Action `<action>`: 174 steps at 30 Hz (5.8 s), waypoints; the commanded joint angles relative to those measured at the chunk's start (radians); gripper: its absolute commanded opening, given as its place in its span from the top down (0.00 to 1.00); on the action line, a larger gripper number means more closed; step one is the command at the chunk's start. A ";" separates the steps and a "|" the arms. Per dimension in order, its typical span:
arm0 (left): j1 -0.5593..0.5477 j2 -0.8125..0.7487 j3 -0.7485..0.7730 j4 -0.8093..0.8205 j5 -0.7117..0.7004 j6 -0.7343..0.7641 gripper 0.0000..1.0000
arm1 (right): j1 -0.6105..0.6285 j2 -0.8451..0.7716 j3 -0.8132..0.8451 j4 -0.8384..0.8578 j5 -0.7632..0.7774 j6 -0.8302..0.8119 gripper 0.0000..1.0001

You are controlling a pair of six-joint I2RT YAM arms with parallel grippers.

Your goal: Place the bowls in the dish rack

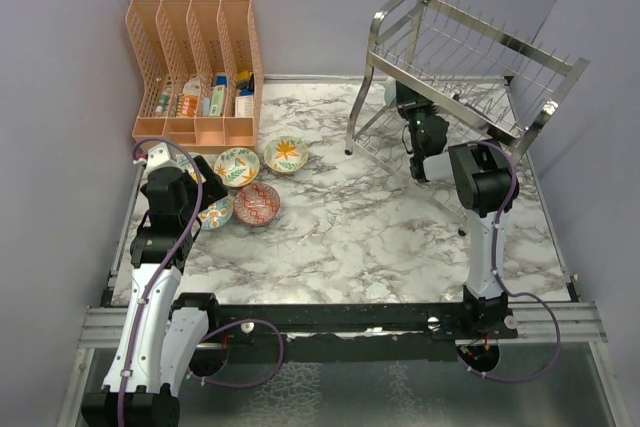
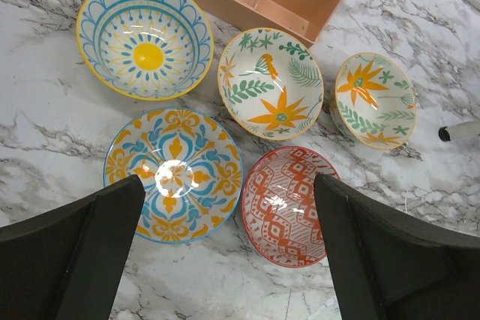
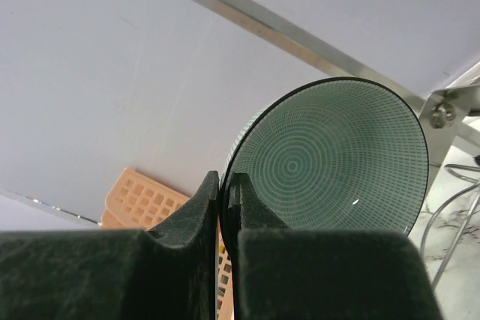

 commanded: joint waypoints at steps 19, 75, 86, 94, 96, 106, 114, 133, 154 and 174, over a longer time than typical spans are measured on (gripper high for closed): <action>-0.002 -0.007 0.007 -0.003 0.020 0.011 0.01 | -0.030 0.064 -0.029 -0.024 -0.045 0.046 0.93; 0.001 -0.058 0.004 0.003 0.008 0.010 0.01 | -0.035 -0.257 -0.368 0.123 -0.589 0.118 0.53; 0.007 -0.076 0.001 0.003 0.012 0.009 0.01 | 0.068 -0.343 -0.465 0.009 -0.735 0.027 0.53; 0.010 -0.083 -0.003 0.002 0.016 0.007 0.01 | 0.149 -0.496 -0.595 -0.091 -0.707 -0.061 0.53; 0.010 -0.082 -0.003 0.000 0.016 0.008 0.01 | 0.156 -0.548 -0.627 -0.131 -0.696 -0.085 0.52; 0.012 -0.084 -0.004 -0.005 -0.005 0.007 0.01 | 0.307 -0.743 -0.621 -0.516 -0.599 -0.339 0.46; 0.012 -0.086 -0.005 -0.011 -0.009 0.005 0.01 | 0.476 -0.764 -0.450 -0.799 -0.487 -0.554 0.43; 0.015 -0.162 0.029 -0.113 -0.282 -0.069 0.01 | 0.813 -0.402 0.144 -1.338 -0.397 -1.020 0.34; 0.018 -0.199 0.023 -0.116 -0.285 -0.069 0.01 | 0.879 -0.059 0.489 -1.547 -0.314 -1.269 0.37; 0.029 -0.201 0.021 -0.115 -0.274 -0.067 0.01 | 0.900 -0.030 0.432 -1.485 -0.203 -1.289 0.89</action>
